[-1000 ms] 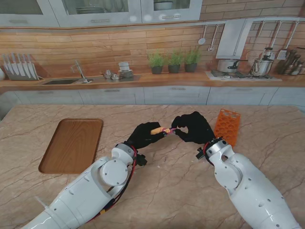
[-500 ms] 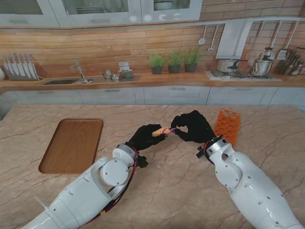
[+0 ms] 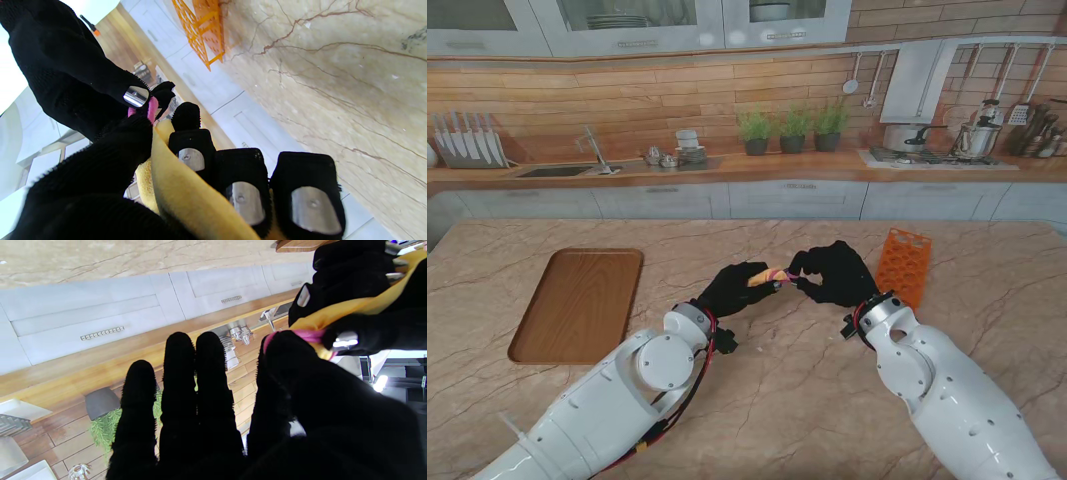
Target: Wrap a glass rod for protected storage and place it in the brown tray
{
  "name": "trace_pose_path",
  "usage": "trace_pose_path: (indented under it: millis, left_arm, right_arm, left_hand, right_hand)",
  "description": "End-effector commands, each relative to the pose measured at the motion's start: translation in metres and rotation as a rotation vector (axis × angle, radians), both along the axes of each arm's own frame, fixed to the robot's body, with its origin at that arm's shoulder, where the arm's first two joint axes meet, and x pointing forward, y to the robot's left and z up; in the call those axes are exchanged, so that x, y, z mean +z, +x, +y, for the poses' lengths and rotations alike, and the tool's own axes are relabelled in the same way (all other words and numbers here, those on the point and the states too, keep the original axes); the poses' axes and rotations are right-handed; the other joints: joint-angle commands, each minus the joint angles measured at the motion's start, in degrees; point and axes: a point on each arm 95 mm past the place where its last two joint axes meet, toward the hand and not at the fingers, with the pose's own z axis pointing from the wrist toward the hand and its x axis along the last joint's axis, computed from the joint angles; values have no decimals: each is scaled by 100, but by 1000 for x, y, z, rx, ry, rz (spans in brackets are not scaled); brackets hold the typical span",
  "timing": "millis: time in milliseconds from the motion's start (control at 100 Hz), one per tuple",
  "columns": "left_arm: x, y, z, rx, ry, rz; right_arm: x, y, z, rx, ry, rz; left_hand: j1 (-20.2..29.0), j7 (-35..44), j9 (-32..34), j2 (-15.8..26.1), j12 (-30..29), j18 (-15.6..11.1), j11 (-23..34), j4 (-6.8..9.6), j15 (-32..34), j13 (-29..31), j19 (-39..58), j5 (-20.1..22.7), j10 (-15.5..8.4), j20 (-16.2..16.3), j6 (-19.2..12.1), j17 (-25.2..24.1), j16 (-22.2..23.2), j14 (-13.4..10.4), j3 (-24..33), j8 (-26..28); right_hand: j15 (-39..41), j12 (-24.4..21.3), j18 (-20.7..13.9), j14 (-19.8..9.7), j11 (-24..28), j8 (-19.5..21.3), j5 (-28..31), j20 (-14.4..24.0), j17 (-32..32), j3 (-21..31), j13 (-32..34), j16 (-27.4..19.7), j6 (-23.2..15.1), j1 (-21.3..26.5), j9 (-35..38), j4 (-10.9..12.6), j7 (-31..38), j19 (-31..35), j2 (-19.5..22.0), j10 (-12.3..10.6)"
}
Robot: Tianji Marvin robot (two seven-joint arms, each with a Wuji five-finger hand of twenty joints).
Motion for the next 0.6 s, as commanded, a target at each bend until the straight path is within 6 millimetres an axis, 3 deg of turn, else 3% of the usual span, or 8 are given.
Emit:
trace_pose_path:
  millis: [0,60,150,220,430,450,510,590]
  left_arm:
    - [-1,0,0,-2,-3,2]
    - [-1,0,0,-3,-3,1]
    - [-1,0,0,-1,-5,-1]
    - [-1,0,0,5,-6,-1]
    - [0,0,-1,31,-11,6]
    - [0,0,-1,33,-12,6]
    - [0,0,-2,41,-12,4]
    - [0,0,-2,57,-7,-4]
  right_arm:
    - [-3,-3,1,0,-6,7]
    - [-4,-4,2,-3,-6,11]
    - [-4,-4,3,-4,-7,19]
    - [-5,-5,4,-3,-6,26]
    - [-9,-7,10,8,-3,54]
    - [-9,-7,10,9,-4,58]
    - [-11,-8,12,12,-9,70]
    - [-13,-9,13,14,-10,81]
  left_hand:
    - [-149,-146,376,550,7,-3,372,106,692,-33,1491,97,-366,177,-170,114,7,-331,-31,110]
    - [-304,-163,375,771,11,-2,361,118,692,-33,1491,156,-347,182,-184,114,6,-325,-116,138]
    - [-514,-391,379,1488,50,5,331,449,694,-33,1491,398,-314,197,-70,113,0,-313,-752,476]
    - [-452,-484,381,1722,71,44,313,459,694,-33,1491,477,-281,184,-82,110,-1,-314,-1088,748]
    - [-410,-520,382,1928,87,69,300,374,687,-34,1491,563,-240,177,22,106,-4,-250,-1687,837]
    - [-441,-513,382,1909,91,60,299,472,688,-34,1491,601,-240,170,46,107,-4,-264,-1862,842]
    - [-476,-473,381,1825,139,26,296,526,692,-33,1491,688,-256,170,86,110,-10,-295,-2321,848]
    - [-352,-374,378,1808,152,10,334,497,704,-32,1491,792,-290,169,100,113,-21,-335,-2946,859]
  right_hand:
    - [-30,-30,22,-81,36,151,114,-67,-86,166,-52,-46,-472,171,36,-88,381,127,304,61]
    - [-37,-28,23,-81,36,150,113,-70,-86,171,-54,-49,-466,170,40,-86,380,125,303,60]
    - [-44,-26,24,-78,33,142,125,-74,-88,176,-52,-53,-449,167,39,-86,375,122,300,64]
    - [-49,-24,24,-74,33,139,136,-76,-87,180,-56,-56,-443,167,45,-86,372,121,292,67]
    - [-59,-23,40,-76,29,139,154,-85,-92,205,-56,-61,-431,167,60,-86,372,111,273,66]
    - [-61,-23,40,-75,30,138,156,-86,-92,209,-59,-62,-430,169,63,-86,371,111,271,64]
    - [-65,-23,40,-76,29,137,158,-87,-92,213,-60,-64,-427,162,67,-89,369,111,270,63]
    - [-71,-24,38,-77,26,137,166,-89,-94,225,-62,-66,-425,162,74,-90,368,110,258,61]
